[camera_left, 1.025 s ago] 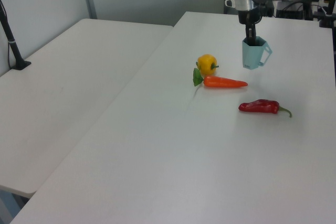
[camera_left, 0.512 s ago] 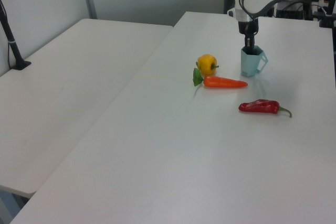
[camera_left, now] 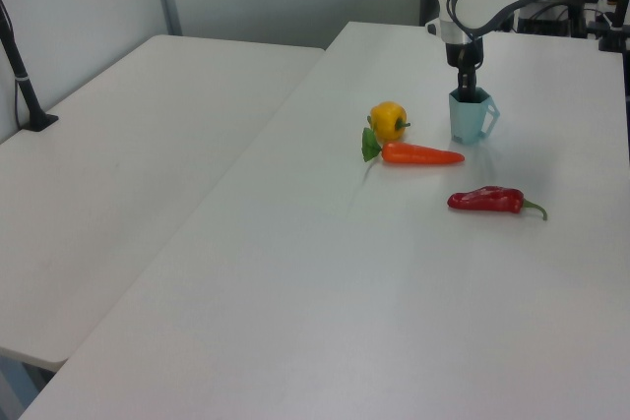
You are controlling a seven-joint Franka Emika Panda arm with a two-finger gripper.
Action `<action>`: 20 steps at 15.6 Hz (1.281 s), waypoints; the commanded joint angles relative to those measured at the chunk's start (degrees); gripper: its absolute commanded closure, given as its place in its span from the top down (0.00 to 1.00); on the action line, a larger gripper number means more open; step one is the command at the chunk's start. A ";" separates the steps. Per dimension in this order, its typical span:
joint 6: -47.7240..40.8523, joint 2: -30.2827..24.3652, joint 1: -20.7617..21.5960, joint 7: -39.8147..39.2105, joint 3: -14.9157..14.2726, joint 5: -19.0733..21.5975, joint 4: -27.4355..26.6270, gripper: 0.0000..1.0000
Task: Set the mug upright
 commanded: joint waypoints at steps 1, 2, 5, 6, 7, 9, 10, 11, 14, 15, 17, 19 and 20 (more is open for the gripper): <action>0.66 -1.70 0.68 -0.15 -0.19 1.39 0.15 1.00; 0.57 -2.92 0.77 -0.06 0.16 1.39 0.15 1.00; -0.04 -7.49 0.86 6.58 1.65 1.39 1.29 1.00; -1.26 -9.07 0.77 10.18 2.79 1.39 2.08 1.00; -3.28 -10.74 0.77 12.83 3.67 1.39 3.13 1.00; -8.37 -12.94 0.95 16.10 4.21 1.47 6.38 1.00; -11.70 -13.82 0.95 17.59 5.08 1.56 8.48 1.00; -14.95 -14.44 0.77 19.78 6.66 1.65 10.68 1.00; -20.69 -17.25 0.68 29.00 10.52 1.65 13.77 1.00; -21.66 -18.48 0.68 31.64 11.76 1.74 13.78 1.00; -24.46 -20.94 0.77 34.38 13.87 1.91 13.43 1.00; -27.11 -23.05 1.03 36.05 14.32 5.15 13.34 1.00; -27.20 -24.11 1.30 35.89 14.14 6.82 12.64 1.00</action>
